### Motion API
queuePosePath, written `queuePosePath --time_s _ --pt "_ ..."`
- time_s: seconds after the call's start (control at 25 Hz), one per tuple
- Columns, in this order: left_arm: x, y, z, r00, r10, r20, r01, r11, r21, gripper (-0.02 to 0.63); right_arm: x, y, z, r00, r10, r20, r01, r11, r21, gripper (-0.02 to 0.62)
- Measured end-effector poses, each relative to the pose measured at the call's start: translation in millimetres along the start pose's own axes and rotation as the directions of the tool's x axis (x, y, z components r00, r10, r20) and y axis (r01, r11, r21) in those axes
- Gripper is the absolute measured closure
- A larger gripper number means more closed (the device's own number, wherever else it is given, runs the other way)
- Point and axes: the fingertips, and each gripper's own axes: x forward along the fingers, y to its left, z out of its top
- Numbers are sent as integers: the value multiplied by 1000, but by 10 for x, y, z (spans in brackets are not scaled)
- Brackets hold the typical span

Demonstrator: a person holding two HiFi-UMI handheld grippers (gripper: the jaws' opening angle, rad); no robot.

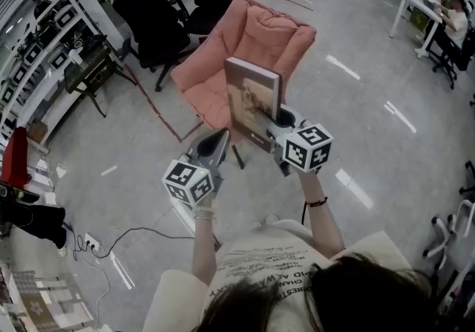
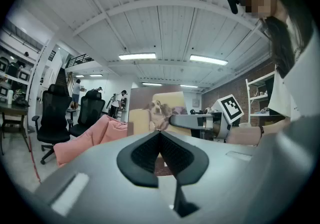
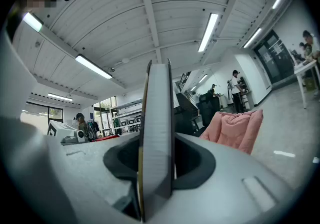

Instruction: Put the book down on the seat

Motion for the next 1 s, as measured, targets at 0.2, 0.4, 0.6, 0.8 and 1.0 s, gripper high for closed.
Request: queuePosePath --time_s 0.2,0.4,0.6,0.8,1.0 --pt "50 14 -36 1000 -6 -7 6 1000 -4 615 22 -52 -17 1000 -4 -3 4 1000 2 451" --pt "187 -11 -71 1000 -6 -15 6 1000 -11 615 -5 -208 20 1000 3 15 -3 1000 28 451" --pt "292 -29 -64 1000 11 -13 -12 999 -30 615 -30 -361 54 1000 -3 -1 3 999 34 451" --pt "243 24 -171 998 50 -23 -51 997 -60 615 11 -409 -66 1000 -1 -29 2 998 60 451" --pt "213 250 -238 996 82 -23 -84 993 -80 615 218 -414 -180 999 11 -52 -8 998 65 451"
